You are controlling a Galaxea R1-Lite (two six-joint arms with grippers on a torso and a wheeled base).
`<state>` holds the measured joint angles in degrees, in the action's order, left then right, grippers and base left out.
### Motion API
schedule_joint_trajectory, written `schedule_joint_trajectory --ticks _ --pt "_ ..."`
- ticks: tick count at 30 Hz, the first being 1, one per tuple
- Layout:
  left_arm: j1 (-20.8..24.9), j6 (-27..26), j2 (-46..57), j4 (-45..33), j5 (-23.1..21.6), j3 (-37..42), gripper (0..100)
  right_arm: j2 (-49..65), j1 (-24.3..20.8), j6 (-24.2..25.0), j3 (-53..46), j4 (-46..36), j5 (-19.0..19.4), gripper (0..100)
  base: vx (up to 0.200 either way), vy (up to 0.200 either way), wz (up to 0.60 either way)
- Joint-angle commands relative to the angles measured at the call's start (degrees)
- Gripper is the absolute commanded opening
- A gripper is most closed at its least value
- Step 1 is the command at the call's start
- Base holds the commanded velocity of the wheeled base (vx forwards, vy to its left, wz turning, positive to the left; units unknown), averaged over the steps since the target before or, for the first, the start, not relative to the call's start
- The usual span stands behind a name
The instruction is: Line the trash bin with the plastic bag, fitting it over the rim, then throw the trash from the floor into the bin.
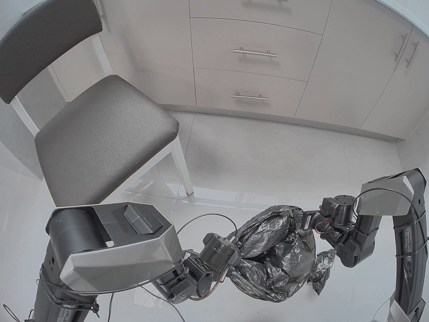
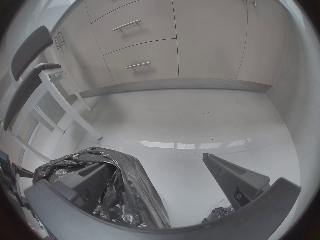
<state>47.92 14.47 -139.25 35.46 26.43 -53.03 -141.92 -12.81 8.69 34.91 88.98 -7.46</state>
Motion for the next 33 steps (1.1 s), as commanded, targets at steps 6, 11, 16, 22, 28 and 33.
schedule_joint_trajectory --ticks 6,11,16,22,28,33 --pt "0.0 -0.5 -3.8 -0.8 -3.1 -5.0 100 -0.4 0.1 0.0 0.1 0.6 0.1 100 0.000 0.000 0.00" --pt "-1.0 -0.1 -5.9 -4.4 -4.9 -12.3 100 -1.7 0.2 0.0 0.7 0.6 0.1 100 0.000 0.000 0.00" --pt "-3.0 1.6 -6.9 -12.3 -8.8 -18.7 100 -2.4 0.7 0.0 1.1 0.6 0.1 100 0.000 0.000 0.00" --pt "-3.0 3.3 -7.0 -12.6 -10.0 -19.0 100 -2.5 0.7 0.0 1.1 0.6 0.1 100 0.000 0.000 0.00" --pt "-3.0 5.5 -7.0 -11.3 -10.2 -18.3 100 -1.1 0.6 -0.1 0.1 0.7 0.2 100 0.000 0.000 0.00" --pt "-3.2 8.8 -6.4 -6.0 -11.8 -15.6 100 5.0 -0.1 0.7 -3.6 0.3 4.4 100 0.000 0.000 0.00"
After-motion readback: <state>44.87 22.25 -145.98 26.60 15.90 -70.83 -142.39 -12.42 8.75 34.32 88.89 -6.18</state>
